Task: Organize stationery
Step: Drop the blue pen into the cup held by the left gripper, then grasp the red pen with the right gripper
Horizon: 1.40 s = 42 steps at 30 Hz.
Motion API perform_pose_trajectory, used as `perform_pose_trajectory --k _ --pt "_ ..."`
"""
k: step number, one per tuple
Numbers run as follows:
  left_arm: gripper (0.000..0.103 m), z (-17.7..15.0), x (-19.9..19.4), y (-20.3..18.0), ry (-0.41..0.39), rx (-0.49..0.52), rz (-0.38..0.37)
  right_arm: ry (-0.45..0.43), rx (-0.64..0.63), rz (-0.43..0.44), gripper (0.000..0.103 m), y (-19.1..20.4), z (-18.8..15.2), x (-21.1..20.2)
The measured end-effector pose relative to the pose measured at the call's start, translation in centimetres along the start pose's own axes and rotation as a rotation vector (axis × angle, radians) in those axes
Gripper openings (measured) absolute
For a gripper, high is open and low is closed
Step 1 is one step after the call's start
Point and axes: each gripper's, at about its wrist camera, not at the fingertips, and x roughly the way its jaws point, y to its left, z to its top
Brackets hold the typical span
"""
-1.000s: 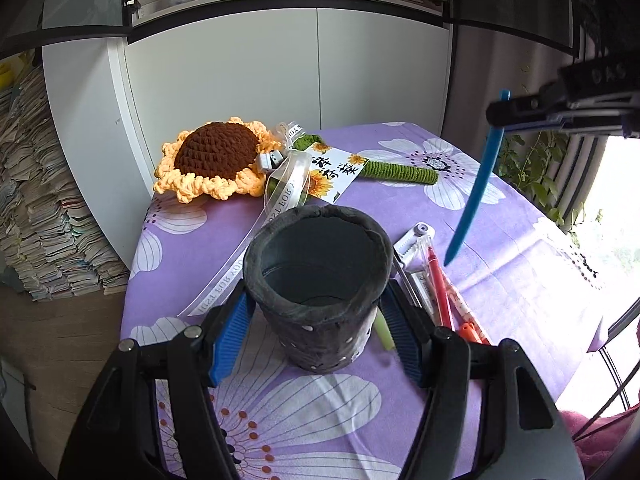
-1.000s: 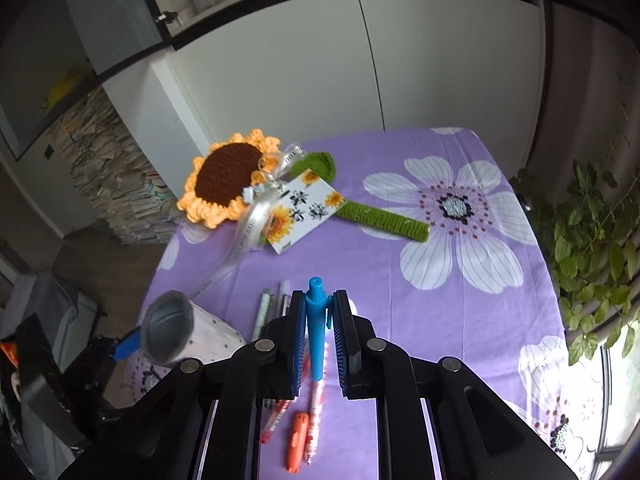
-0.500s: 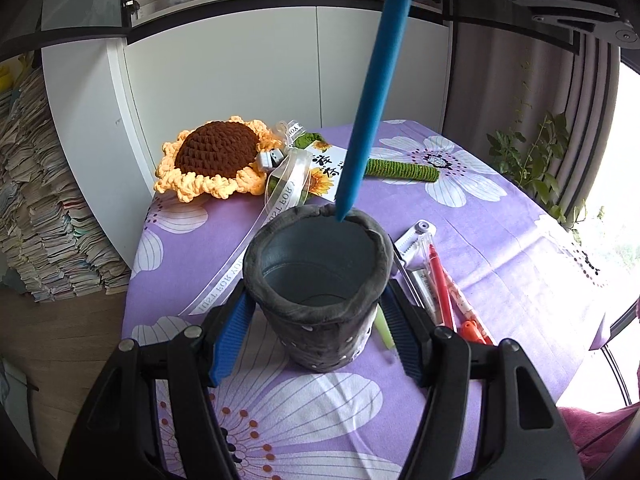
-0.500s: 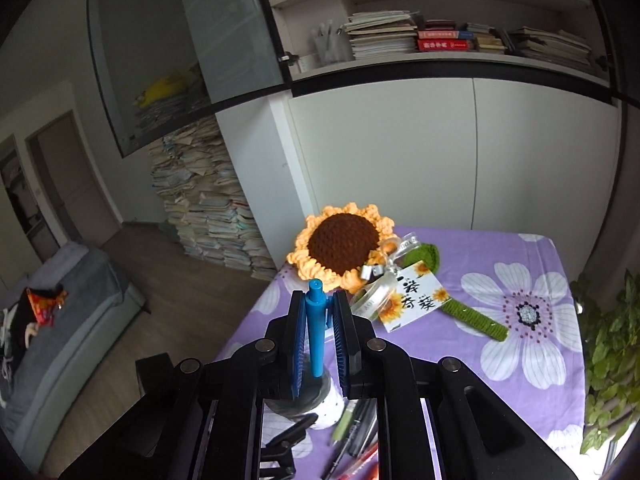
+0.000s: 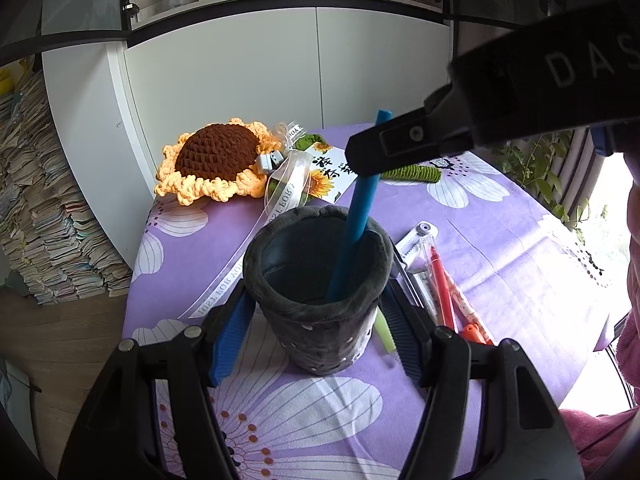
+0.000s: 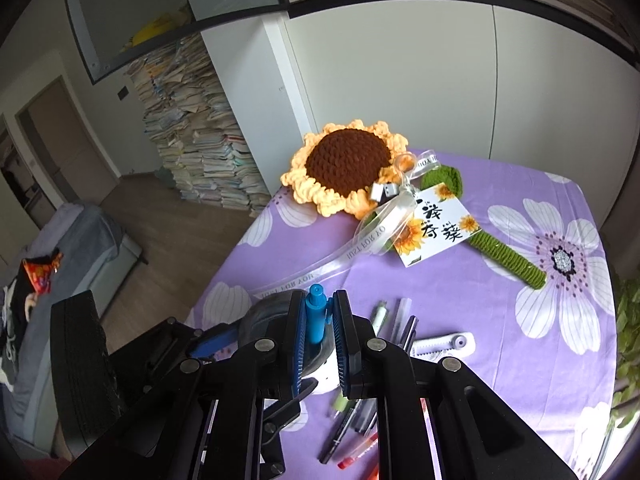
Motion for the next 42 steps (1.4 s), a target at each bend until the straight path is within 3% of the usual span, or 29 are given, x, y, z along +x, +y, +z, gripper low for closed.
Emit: perform_pose_trajectory --k 11,19,22,29,36,42 --pt "0.064 0.0 0.2 0.1 0.009 -0.014 -0.005 0.049 -0.004 0.029 0.015 -0.1 -1.2 0.3" --pt "0.064 0.0 0.4 -0.1 0.015 -0.013 0.004 0.025 0.110 -0.027 0.016 -5.1 -3.2 -2.6" --pt "0.064 -0.1 0.4 -0.2 0.015 -0.008 0.011 0.094 0.195 -0.061 0.016 -7.5 -3.9 -1.2" --pt "0.064 0.0 0.3 -0.1 0.023 -0.014 0.012 0.257 0.341 -0.031 0.016 -10.5 -5.7 4.1" --pt "0.064 0.0 0.4 -0.1 0.022 -0.010 0.012 0.285 0.415 -0.051 0.016 -12.1 -5.5 6.0" --pt "0.064 0.0 0.4 -0.1 0.022 -0.010 0.013 0.297 0.460 -0.022 0.026 -12.8 -5.2 7.1"
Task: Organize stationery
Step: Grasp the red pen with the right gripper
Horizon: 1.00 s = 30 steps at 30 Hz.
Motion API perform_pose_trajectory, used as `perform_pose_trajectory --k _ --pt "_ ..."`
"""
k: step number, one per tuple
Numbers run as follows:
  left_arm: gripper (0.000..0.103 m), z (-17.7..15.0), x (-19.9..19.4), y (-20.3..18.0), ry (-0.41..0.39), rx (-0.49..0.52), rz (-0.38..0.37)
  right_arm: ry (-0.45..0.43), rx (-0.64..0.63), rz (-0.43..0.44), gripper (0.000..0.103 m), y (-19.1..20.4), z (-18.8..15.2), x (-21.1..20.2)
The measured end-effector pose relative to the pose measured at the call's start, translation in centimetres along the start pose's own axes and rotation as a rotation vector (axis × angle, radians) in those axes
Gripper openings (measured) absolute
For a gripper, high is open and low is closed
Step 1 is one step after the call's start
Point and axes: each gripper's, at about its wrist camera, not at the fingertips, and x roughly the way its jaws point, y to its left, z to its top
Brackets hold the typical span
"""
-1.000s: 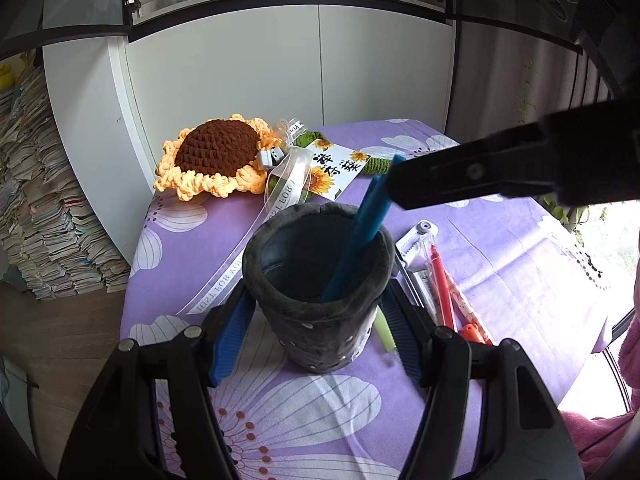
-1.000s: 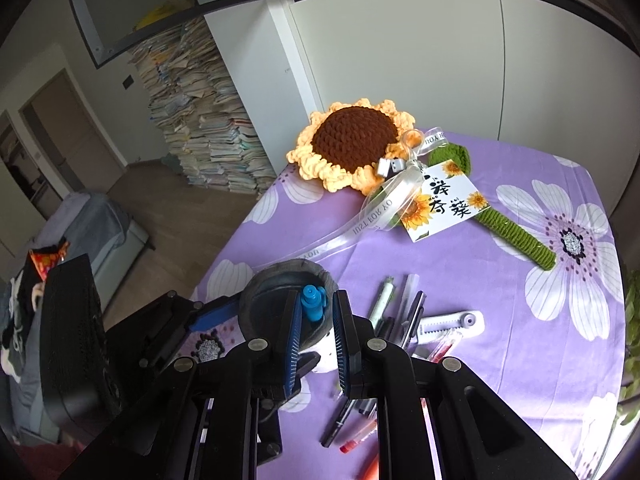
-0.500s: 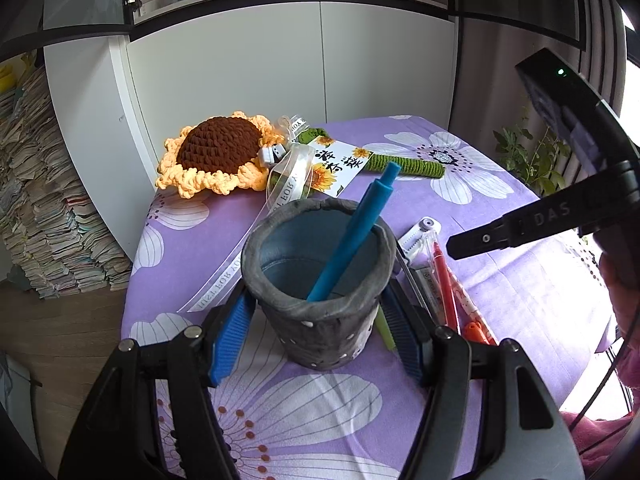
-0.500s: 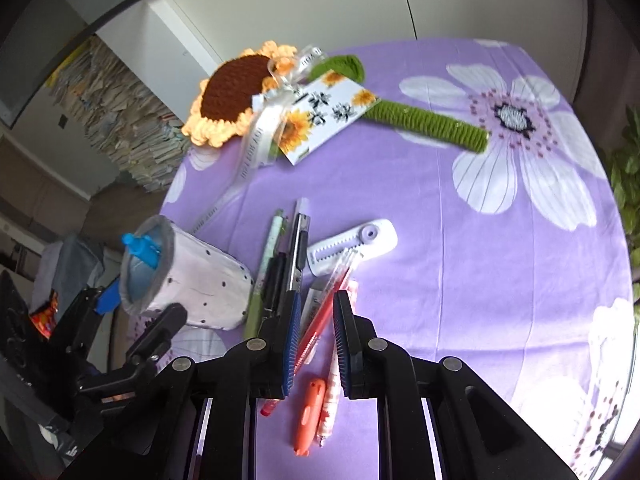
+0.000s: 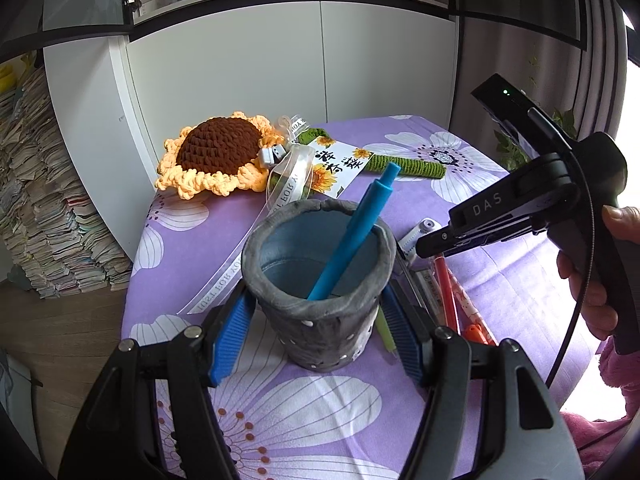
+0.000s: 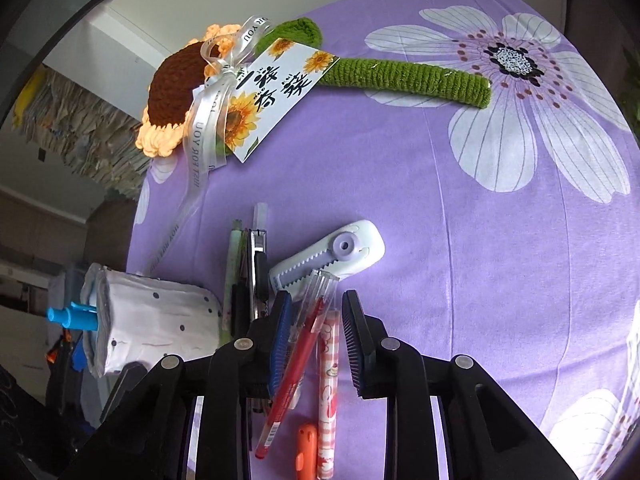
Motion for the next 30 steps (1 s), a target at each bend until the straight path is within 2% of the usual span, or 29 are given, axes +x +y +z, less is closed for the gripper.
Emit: perform_pose_trajectory --k 5,9,21,23,25,30 --pt "0.064 0.0 0.0 0.0 0.002 0.000 0.000 0.004 -0.011 0.001 0.025 0.3 0.2 0.5" --pt "0.064 0.0 0.0 -0.1 0.003 0.004 0.001 -0.053 -0.013 -0.002 0.015 0.6 0.3 -0.8" --pt "0.064 0.0 -0.1 -0.1 0.003 0.001 0.002 -0.255 -0.193 0.061 0.011 5.1 -2.2 -9.7" --pt "0.064 0.0 -0.1 -0.1 0.004 -0.001 0.001 -0.281 -0.236 0.050 0.011 6.0 -2.5 -10.6" --pt "0.064 0.0 -0.1 -0.1 0.004 -0.001 0.002 -0.264 -0.237 0.015 0.011 6.0 -2.2 -10.2" --pt "0.065 0.0 -0.1 -0.1 0.006 -0.002 0.002 -0.080 -0.067 0.048 0.012 2.0 -1.1 -5.4"
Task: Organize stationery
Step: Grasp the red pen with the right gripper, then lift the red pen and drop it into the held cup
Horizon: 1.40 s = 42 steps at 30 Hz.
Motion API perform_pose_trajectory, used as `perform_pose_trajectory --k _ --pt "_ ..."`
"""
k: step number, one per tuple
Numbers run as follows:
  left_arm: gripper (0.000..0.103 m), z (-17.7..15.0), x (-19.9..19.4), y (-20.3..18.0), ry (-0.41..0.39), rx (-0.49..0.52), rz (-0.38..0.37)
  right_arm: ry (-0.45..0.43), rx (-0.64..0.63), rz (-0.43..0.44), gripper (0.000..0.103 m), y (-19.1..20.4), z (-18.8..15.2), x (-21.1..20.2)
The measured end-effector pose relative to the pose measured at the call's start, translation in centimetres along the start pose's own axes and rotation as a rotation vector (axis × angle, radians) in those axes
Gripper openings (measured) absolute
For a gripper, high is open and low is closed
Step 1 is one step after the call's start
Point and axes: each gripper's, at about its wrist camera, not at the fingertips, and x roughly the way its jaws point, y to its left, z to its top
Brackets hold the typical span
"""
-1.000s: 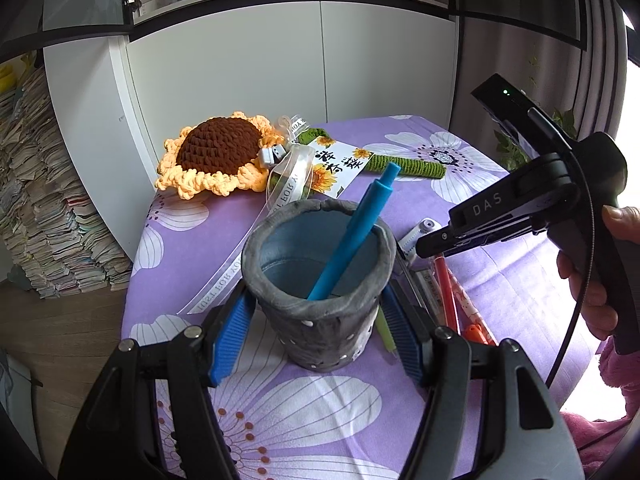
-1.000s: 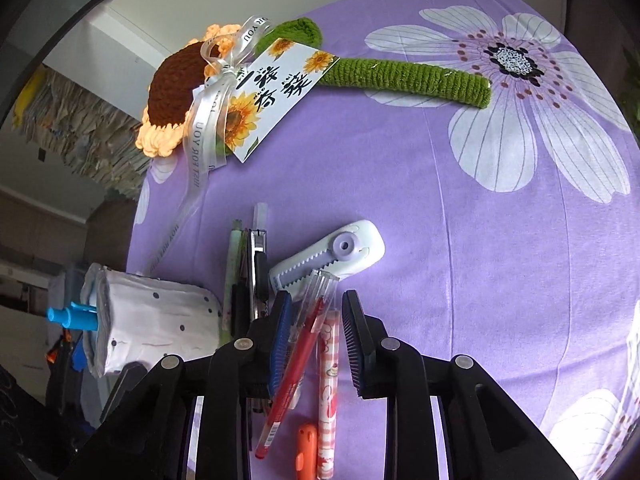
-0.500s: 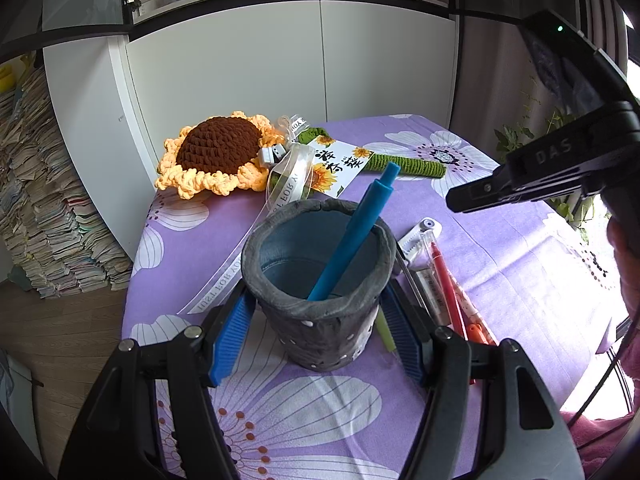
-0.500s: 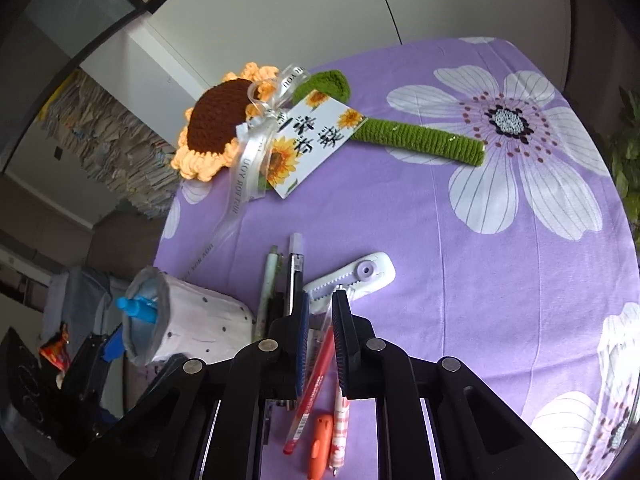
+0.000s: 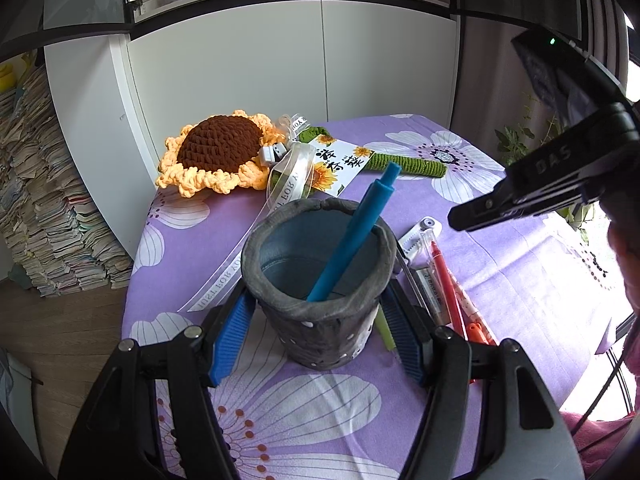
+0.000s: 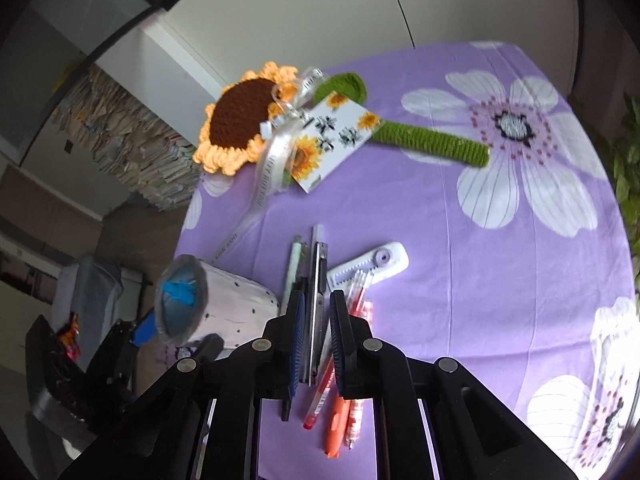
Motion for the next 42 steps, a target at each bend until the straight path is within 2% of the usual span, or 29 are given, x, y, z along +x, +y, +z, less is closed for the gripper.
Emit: perform_pose_trajectory --k 3,6,8,10,12,16,17,20,23,30,42 --pt "0.065 0.0 0.0 0.0 0.000 0.000 0.002 0.061 0.054 -0.014 0.012 -1.5 0.0 2.4" --pt "0.065 0.0 0.0 0.1 0.000 0.000 0.002 0.085 0.095 -0.016 0.016 -2.3 0.2 3.7" --pt "0.065 0.0 0.0 0.1 0.000 -0.001 0.001 0.086 0.106 -0.029 0.033 -2.4 0.5 4.1" --pt "0.065 0.0 0.0 0.1 0.002 -0.003 0.000 0.082 0.113 -0.023 0.045 -2.5 0.7 4.3" --pt "0.065 0.0 0.1 0.1 0.004 -0.004 0.000 0.076 0.123 -0.016 0.045 -2.5 1.0 4.7" --pt "0.066 0.0 0.2 0.1 0.005 -0.006 -0.002 0.098 0.109 -0.038 0.043 -2.3 1.4 5.8" --pt "0.066 0.0 0.2 0.1 0.005 -0.006 -0.003 0.102 0.109 -0.036 0.031 -2.3 1.4 6.1" --pt "0.066 0.0 0.2 0.1 0.006 -0.007 -0.003 0.095 0.100 -0.017 0.016 -2.1 1.3 6.2" --pt "0.066 0.0 0.2 0.1 0.005 -0.008 -0.003 0.047 0.044 -0.060 0.015 -1.2 1.2 5.1" --pt "0.066 0.1 0.2 0.1 0.005 -0.010 -0.004 -0.048 -0.015 -0.002 0.012 0.8 0.7 0.7" --pt "0.065 0.1 0.3 0.1 0.004 -0.009 -0.003 -0.291 -0.212 0.066 0.012 7.3 -0.5 -8.4"
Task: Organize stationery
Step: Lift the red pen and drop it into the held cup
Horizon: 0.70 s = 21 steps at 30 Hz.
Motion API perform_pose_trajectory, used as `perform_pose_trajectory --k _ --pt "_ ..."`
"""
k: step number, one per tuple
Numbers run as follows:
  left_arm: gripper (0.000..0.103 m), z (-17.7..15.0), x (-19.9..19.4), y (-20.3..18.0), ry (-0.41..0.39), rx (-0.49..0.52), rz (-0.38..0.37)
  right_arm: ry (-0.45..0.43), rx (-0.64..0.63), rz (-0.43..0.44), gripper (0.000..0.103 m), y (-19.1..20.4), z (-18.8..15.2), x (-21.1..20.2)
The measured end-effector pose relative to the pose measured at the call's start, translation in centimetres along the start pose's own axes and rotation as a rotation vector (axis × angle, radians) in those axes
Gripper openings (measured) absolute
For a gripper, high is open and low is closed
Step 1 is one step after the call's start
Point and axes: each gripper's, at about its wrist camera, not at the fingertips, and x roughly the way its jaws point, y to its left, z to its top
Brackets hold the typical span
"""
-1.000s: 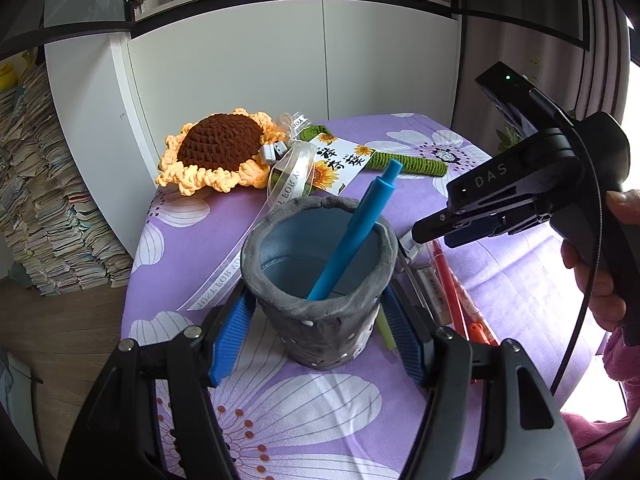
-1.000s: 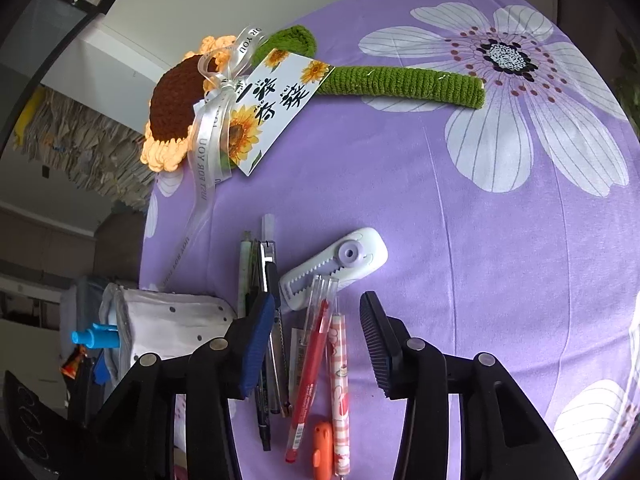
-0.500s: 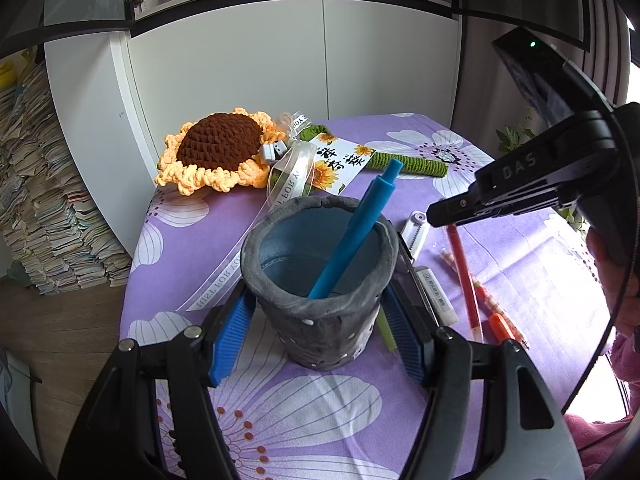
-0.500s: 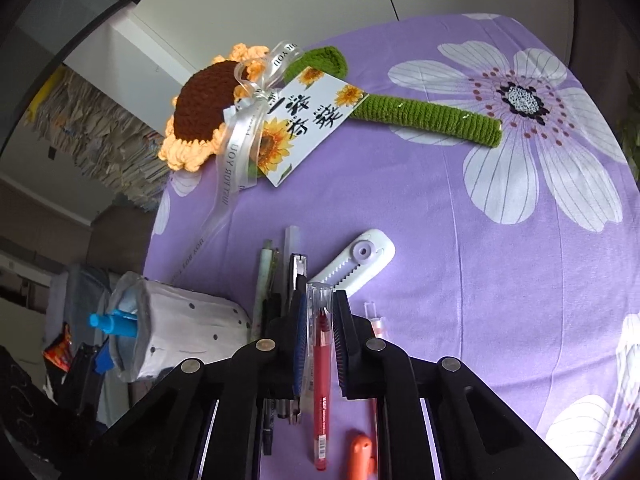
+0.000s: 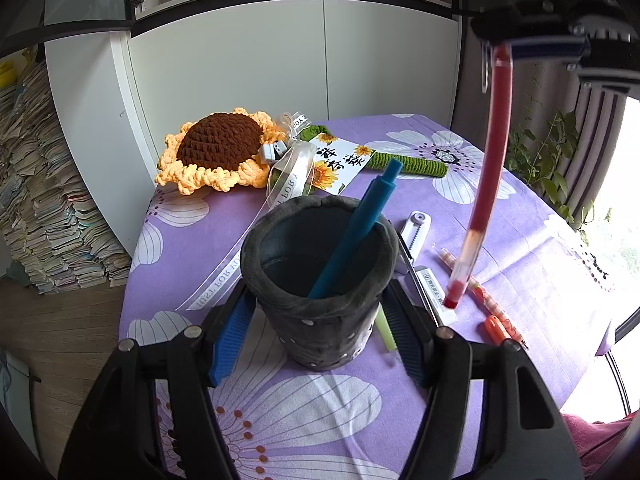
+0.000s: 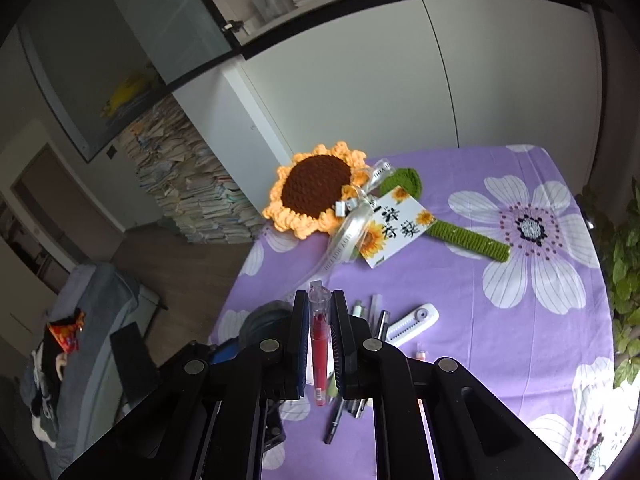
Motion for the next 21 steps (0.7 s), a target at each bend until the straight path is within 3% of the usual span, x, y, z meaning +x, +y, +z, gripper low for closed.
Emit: perform_pose_trajectory --k 10,16,21 --pt "0.064 0.0 0.1 0.1 0.000 -0.004 0.000 -0.139 -0.113 0.070 0.012 4.2 2.3 -3.3" --pt "0.064 0.0 0.0 0.1 0.000 -0.004 -0.001 -0.124 -0.134 0.105 0.012 5.4 2.9 -0.9" --pt "0.064 -0.2 -0.1 0.0 -0.004 -0.001 -0.003 -0.117 -0.189 0.063 0.012 5.9 2.2 1.5"
